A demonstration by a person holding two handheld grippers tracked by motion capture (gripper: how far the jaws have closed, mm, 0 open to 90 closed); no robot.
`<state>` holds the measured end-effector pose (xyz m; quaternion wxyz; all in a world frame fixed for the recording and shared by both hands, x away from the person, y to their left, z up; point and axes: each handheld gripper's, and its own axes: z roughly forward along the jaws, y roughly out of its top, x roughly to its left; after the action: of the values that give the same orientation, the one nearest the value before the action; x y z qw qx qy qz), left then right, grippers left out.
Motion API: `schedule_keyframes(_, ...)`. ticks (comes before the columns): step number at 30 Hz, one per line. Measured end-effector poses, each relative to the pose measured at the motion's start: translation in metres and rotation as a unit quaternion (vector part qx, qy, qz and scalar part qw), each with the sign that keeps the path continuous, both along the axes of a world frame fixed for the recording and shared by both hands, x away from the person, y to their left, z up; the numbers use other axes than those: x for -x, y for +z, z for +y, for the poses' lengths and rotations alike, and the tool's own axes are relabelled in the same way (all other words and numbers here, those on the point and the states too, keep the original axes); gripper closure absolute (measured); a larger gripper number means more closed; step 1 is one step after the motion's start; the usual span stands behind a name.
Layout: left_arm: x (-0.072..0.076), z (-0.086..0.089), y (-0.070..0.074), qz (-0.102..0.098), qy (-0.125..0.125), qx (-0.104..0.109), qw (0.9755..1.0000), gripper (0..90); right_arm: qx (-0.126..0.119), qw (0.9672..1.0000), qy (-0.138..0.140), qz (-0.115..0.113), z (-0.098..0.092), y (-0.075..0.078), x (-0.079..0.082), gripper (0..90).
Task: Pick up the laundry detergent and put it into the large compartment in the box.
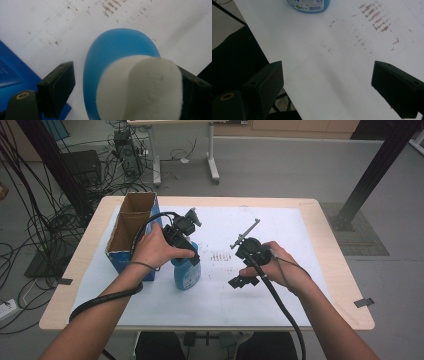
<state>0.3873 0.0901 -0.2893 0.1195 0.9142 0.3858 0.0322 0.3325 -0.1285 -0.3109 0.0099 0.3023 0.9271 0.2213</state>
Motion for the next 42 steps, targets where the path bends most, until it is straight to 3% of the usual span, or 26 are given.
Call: schedule_keyframes(42,0.0002,0.0009,-0.0009,0.004,0.004,0.002,1.0,14.9,0.002,1.0,0.003,0.0,0.0008,-0.0007,-0.0006,10.3)
